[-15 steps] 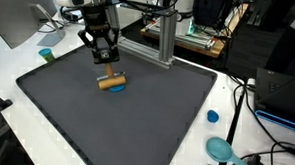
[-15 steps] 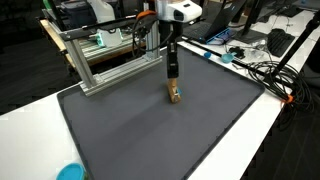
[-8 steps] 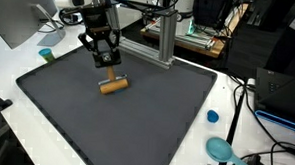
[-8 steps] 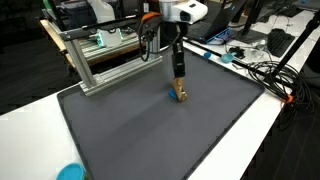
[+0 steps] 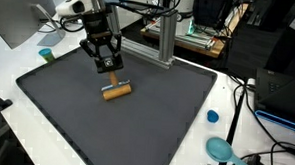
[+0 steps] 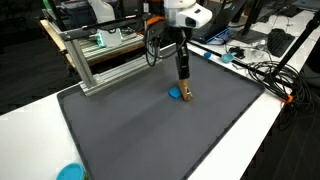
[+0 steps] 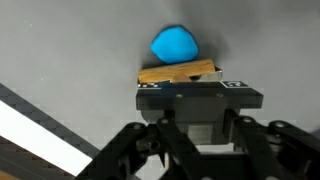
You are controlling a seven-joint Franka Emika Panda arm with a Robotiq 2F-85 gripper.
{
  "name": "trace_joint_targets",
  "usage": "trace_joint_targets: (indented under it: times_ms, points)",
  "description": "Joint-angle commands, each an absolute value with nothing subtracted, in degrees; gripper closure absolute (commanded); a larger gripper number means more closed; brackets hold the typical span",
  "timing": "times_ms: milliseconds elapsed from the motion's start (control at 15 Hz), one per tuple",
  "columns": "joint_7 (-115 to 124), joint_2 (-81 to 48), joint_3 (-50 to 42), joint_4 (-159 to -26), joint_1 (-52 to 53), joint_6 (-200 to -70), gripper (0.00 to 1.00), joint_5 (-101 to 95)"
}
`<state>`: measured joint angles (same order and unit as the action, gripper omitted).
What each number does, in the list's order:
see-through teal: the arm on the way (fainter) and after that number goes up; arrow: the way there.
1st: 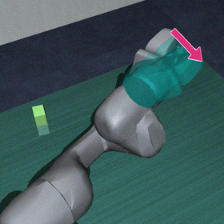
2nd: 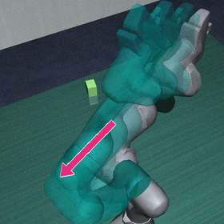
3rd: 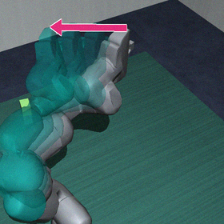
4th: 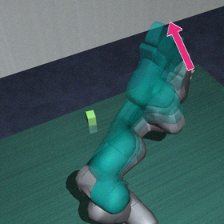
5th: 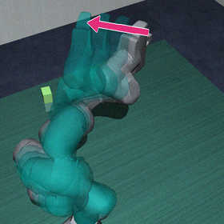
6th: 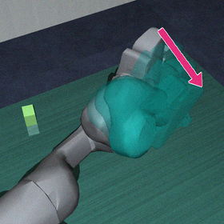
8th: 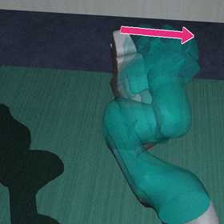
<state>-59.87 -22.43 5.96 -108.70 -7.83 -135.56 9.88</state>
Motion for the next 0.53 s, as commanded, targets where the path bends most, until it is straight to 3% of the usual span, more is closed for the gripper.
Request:
trace_joint_targets:
  times_ms: [0, 467]
  points:
    - [-61.79, -19.62, 7.07, -110.05, -9.06, -134.72, 0.78, 12.91]
    - [-61.35, -15.11, 6.44, -111.34, -7.89, -133.45, 0.78, 15.66]
